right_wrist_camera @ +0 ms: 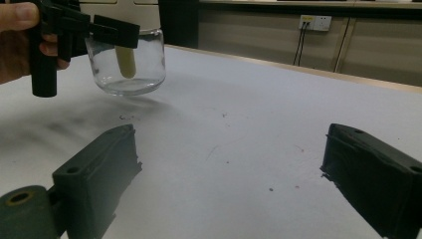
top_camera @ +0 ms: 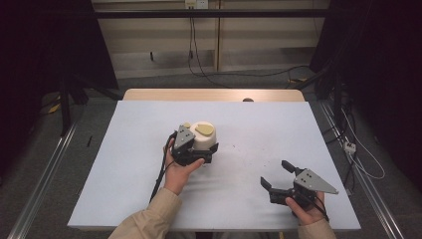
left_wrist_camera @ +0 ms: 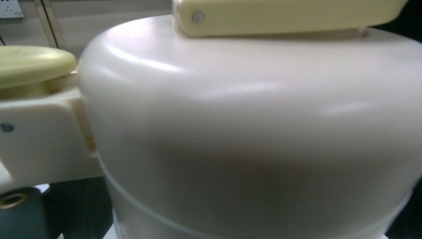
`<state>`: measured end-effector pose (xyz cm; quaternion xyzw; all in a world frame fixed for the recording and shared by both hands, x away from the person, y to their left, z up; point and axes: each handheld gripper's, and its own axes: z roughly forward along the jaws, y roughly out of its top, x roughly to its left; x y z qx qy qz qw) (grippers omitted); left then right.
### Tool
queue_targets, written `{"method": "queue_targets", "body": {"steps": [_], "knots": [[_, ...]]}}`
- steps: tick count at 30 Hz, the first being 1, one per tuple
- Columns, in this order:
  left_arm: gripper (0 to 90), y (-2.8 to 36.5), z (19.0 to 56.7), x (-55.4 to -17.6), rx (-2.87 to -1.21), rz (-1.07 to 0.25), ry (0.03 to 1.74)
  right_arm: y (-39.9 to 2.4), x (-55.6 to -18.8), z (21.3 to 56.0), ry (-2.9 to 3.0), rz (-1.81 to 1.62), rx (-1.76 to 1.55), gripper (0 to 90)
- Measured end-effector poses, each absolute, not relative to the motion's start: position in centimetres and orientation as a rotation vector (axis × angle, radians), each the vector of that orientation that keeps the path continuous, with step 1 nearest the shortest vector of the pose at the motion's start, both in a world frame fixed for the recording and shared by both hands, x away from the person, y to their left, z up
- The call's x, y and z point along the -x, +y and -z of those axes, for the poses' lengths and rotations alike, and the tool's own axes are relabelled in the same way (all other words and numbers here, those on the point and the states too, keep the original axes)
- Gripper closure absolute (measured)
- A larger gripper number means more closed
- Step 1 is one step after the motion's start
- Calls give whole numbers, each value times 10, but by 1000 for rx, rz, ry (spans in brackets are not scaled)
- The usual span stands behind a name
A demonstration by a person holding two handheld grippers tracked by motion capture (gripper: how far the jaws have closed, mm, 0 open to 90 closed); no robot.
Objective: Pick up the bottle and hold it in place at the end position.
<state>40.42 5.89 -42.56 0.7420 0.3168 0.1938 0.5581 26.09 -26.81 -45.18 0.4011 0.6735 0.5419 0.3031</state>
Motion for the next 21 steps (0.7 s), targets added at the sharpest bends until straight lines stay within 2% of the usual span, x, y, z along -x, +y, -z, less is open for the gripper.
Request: {"method": "queue_targets", "body": {"steps": [21], "knots": [[51, 57, 432, -417, -1744, -463, 784, -268, -261, 452, 1788, -1441, -1062, 70]]}}
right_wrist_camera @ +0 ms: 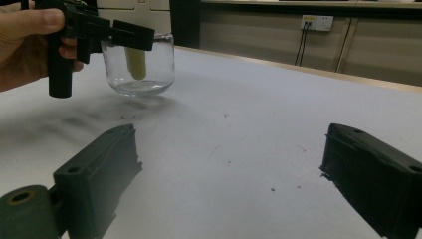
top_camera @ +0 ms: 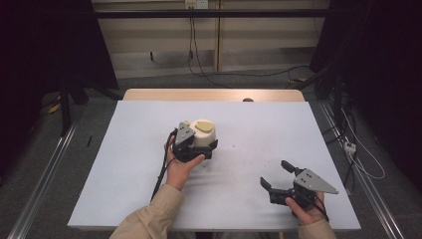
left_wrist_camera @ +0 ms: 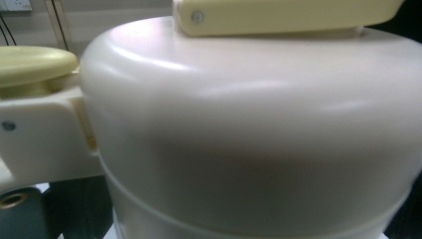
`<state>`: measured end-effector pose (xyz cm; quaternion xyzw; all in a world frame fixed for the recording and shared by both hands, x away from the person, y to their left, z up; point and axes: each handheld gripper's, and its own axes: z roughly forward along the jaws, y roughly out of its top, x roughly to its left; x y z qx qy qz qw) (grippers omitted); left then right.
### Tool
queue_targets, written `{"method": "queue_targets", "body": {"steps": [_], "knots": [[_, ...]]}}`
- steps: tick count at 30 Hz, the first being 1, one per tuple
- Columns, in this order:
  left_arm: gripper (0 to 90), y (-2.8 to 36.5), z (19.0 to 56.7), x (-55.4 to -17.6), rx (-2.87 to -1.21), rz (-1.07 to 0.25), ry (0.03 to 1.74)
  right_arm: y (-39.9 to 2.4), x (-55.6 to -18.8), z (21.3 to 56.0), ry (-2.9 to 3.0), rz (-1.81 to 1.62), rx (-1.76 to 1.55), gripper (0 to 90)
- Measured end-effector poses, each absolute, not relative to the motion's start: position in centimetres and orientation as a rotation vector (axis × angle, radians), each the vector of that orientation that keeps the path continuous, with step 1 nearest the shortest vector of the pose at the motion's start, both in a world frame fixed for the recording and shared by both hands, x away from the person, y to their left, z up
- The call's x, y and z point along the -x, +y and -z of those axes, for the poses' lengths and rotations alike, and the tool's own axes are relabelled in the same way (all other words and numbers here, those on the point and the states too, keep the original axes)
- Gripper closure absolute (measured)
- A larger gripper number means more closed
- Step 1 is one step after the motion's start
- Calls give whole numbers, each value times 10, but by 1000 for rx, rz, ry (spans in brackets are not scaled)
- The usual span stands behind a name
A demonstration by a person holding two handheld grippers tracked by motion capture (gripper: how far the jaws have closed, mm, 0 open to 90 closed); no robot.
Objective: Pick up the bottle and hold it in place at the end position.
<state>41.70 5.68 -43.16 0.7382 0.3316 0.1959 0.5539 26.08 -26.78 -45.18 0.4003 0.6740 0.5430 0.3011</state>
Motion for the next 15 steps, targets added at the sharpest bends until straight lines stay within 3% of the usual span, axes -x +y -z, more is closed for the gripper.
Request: {"method": "queue_targets", "body": {"steps": [15], "knots": [[51, 49, 430, -424, -1757, -483, 786, -268, -261, 452, 1787, -1444, -1059, 70]]}}
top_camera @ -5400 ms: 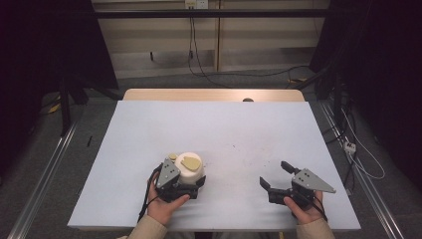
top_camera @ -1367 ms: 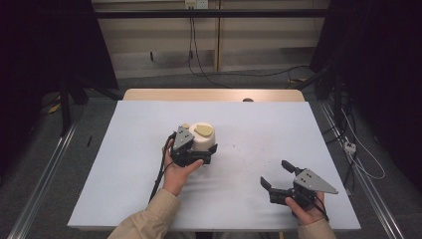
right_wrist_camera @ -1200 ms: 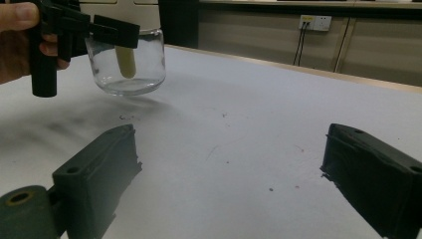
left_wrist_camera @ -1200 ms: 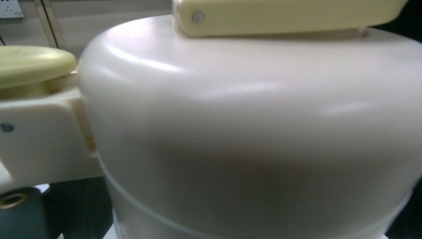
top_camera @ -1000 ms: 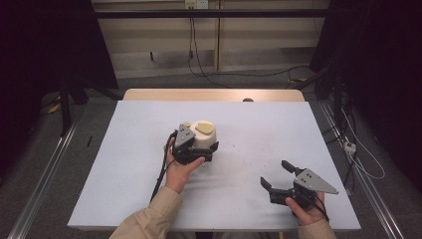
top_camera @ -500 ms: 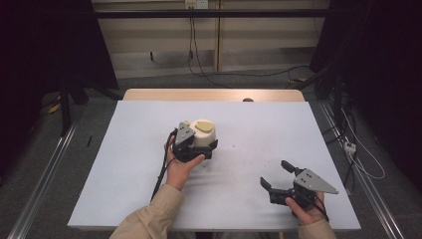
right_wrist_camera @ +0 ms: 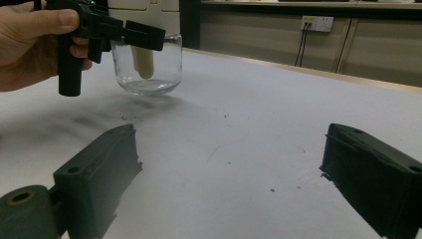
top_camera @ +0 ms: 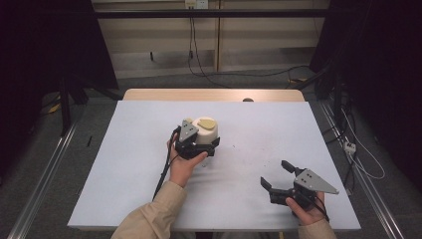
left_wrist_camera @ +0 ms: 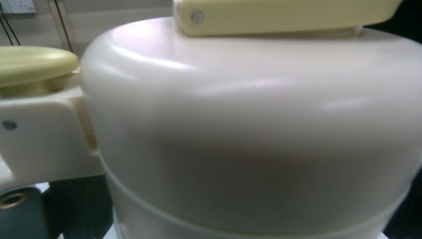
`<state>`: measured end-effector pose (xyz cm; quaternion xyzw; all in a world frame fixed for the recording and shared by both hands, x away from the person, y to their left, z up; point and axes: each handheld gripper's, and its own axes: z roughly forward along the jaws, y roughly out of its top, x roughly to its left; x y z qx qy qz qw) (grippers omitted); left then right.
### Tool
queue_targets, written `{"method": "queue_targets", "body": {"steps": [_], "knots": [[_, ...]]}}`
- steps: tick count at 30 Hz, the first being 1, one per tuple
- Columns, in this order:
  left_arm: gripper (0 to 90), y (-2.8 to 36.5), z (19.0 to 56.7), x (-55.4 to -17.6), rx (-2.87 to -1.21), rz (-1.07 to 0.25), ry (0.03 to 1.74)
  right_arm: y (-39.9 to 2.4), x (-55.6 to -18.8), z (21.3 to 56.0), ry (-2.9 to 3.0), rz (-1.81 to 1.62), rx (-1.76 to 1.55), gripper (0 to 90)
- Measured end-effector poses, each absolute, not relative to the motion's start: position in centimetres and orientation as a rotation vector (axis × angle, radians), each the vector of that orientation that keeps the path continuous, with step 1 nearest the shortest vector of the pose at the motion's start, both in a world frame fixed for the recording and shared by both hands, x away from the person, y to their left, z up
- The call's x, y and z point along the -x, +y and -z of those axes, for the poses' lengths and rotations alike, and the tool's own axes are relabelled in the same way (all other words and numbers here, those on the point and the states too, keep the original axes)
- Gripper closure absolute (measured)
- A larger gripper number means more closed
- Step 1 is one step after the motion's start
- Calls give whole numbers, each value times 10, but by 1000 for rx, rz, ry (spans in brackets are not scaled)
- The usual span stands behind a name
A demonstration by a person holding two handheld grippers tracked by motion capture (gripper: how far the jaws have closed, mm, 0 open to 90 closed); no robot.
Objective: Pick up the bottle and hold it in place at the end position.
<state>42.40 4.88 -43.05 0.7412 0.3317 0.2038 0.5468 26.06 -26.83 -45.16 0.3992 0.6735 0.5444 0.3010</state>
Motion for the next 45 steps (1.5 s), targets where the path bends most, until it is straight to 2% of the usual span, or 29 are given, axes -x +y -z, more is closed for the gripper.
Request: {"method": "queue_targets", "body": {"steps": [45], "knots": [[51, 36, 434, -436, -1786, -501, 788, -269, -260, 451, 1785, -1454, -1058, 70]]}}
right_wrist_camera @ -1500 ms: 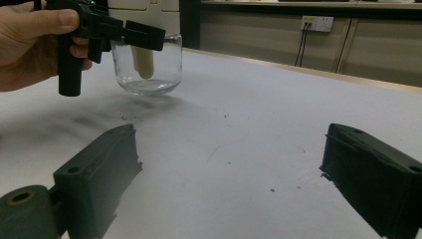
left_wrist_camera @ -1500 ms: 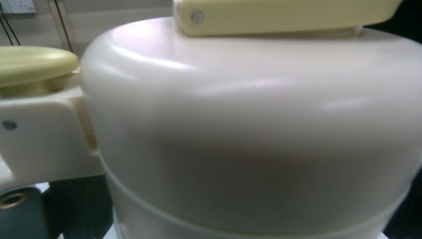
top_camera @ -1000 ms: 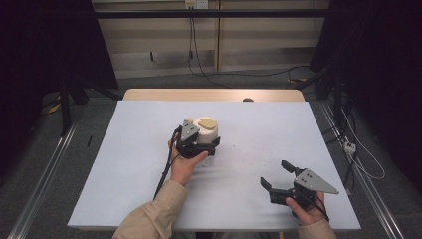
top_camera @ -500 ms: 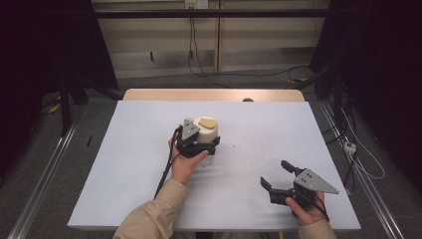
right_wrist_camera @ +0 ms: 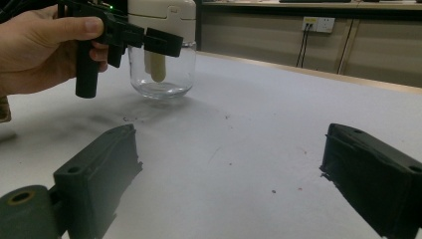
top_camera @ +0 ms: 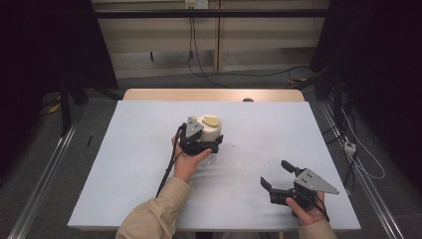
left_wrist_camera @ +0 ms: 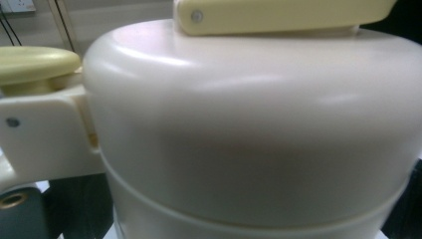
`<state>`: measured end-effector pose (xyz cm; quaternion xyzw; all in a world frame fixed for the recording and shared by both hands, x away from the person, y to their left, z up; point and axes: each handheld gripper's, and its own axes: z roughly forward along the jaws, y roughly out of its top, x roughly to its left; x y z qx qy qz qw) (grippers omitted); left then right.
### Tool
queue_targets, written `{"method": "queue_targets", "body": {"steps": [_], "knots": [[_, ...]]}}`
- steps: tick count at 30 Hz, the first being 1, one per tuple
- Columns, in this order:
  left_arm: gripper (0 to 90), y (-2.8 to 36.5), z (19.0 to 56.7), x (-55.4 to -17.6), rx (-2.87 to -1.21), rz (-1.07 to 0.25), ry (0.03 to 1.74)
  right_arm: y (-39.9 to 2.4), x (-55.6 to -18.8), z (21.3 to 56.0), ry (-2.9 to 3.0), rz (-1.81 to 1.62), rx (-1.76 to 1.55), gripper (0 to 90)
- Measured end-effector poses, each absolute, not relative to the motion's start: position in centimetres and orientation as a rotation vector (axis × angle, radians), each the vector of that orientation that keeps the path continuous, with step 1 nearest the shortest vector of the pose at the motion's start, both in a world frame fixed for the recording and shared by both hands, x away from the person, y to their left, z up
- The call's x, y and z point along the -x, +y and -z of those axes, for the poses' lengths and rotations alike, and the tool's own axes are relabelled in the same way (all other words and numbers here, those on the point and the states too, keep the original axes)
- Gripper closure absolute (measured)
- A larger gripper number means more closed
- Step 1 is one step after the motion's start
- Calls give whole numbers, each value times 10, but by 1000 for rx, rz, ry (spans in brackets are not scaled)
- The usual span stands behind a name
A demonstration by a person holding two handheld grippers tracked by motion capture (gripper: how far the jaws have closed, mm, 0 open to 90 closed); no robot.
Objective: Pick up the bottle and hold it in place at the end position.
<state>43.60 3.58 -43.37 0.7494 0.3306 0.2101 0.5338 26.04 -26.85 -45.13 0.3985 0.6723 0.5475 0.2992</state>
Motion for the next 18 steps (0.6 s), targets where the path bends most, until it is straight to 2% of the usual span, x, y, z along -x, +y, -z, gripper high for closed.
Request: {"method": "queue_targets", "body": {"steps": [18], "knots": [[52, 31, 442, -443, -1790, -513, 804, -269, -260, 451, 1783, -1455, -1060, 70]]}}
